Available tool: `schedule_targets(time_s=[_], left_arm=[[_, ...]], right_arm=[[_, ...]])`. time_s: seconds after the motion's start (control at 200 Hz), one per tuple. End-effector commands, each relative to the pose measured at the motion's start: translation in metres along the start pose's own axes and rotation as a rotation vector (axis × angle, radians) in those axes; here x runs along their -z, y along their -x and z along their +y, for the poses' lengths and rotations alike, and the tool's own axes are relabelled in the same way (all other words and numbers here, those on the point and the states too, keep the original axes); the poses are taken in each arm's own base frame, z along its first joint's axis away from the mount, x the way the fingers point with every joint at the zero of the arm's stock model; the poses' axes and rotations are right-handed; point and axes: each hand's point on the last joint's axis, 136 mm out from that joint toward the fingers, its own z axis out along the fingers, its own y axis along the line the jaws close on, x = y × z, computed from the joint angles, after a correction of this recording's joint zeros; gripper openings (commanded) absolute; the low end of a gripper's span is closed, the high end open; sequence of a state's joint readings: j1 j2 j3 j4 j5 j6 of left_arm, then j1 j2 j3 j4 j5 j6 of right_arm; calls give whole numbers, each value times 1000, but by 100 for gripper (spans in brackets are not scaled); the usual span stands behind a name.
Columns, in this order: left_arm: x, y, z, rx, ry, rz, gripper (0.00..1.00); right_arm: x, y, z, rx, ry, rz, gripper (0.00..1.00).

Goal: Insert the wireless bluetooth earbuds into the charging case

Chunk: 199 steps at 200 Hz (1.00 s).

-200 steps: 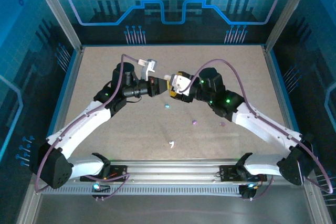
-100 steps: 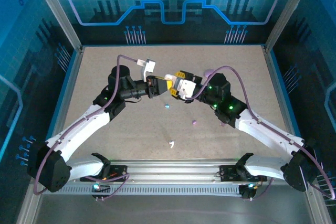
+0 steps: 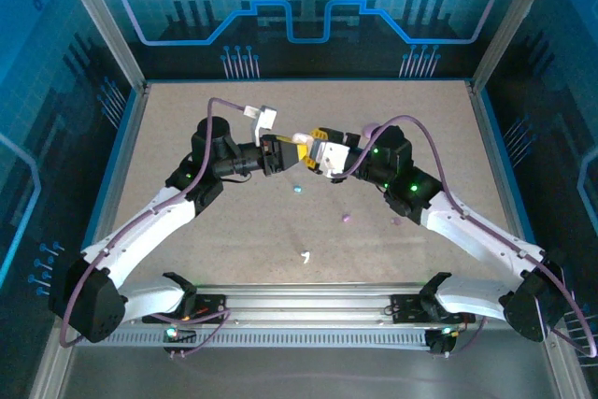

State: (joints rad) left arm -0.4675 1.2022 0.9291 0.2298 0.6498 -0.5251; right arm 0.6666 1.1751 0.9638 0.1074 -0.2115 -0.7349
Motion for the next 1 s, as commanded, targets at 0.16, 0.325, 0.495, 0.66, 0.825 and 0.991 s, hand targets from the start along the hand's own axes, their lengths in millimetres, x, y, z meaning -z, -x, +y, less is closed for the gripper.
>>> schedule_targets(time_s=[0.16, 0.325, 0.495, 0.66, 0.825, 0.991], left_arm=[[4, -1, -9, -36, -10, 41, 34], [3, 0, -11, -36, -13, 40, 34], [2, 0, -11, -35, -16, 43, 34], [0, -1, -12, -35, -22, 44, 34], [-3, -4, -12, -31, -29, 56, 28], [-2, -5, -12, -48, -29, 60, 16]], right_arm=[[6, 17, -5, 83, 20, -12, 39], [5, 18, -3, 96, 40, -6, 40], [5, 20, -1, 101, 49, -13, 40], [5, 22, 0, 101, 57, -17, 41], [4, 22, 1, 95, 60, -18, 41], [7, 25, -5, 63, 38, -17, 47]])
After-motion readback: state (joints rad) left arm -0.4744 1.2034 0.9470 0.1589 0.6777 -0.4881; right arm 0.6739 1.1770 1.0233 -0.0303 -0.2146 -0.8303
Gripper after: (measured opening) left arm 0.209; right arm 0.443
